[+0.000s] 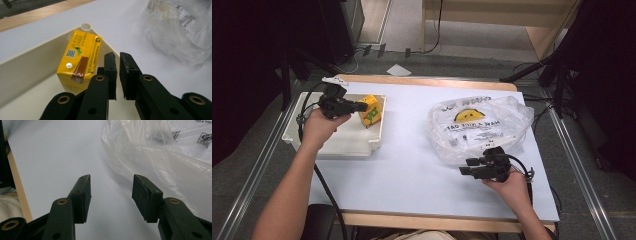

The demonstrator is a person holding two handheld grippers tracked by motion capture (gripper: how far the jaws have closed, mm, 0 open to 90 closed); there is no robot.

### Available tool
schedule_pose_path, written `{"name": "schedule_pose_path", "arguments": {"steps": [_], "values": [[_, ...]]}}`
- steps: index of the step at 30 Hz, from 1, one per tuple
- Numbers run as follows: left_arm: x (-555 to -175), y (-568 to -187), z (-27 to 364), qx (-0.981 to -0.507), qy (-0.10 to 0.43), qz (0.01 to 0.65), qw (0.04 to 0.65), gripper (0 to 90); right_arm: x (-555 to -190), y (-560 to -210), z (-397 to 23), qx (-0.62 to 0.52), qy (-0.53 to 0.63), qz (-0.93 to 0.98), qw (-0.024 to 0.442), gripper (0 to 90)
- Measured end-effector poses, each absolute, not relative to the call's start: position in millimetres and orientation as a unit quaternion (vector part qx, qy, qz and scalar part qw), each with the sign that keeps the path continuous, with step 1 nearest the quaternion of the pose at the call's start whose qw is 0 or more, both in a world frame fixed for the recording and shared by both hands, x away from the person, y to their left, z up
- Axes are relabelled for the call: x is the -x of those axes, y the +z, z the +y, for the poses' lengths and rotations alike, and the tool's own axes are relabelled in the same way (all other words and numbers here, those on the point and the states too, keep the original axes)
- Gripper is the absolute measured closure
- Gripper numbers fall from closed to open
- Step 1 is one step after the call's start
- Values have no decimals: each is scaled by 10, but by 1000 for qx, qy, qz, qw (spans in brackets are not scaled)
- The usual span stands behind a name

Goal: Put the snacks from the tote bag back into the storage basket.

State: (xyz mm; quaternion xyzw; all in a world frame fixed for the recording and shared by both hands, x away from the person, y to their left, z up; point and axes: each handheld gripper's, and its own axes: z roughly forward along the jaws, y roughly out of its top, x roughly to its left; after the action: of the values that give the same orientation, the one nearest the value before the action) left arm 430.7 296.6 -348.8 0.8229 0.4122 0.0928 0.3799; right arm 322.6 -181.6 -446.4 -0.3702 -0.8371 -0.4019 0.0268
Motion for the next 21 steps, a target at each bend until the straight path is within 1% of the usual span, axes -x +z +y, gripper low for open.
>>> {"name": "schedule_pose_path", "arguments": {"steps": [2, 4, 12, 21], "values": [[-4285, -3529, 2971, -820, 94, 414, 384, 900, -3226, -4465, -1812, 369, -402, -838, 27, 504], [-4278, -3576, 2980, -818, 84, 419, 385, 900, -3221, -4462, -1811, 369, -403, -837, 26, 504], [-4287, -3820, 2965, -826, 81, 430, 356, 900, -3224, -4469, -1805, 368, -399, -839, 28, 505], [-4329, -4055, 3031, -814, 77, 454, 355, 900, -3224, -4476, -1804, 369, -398, -839, 29, 506]]}}
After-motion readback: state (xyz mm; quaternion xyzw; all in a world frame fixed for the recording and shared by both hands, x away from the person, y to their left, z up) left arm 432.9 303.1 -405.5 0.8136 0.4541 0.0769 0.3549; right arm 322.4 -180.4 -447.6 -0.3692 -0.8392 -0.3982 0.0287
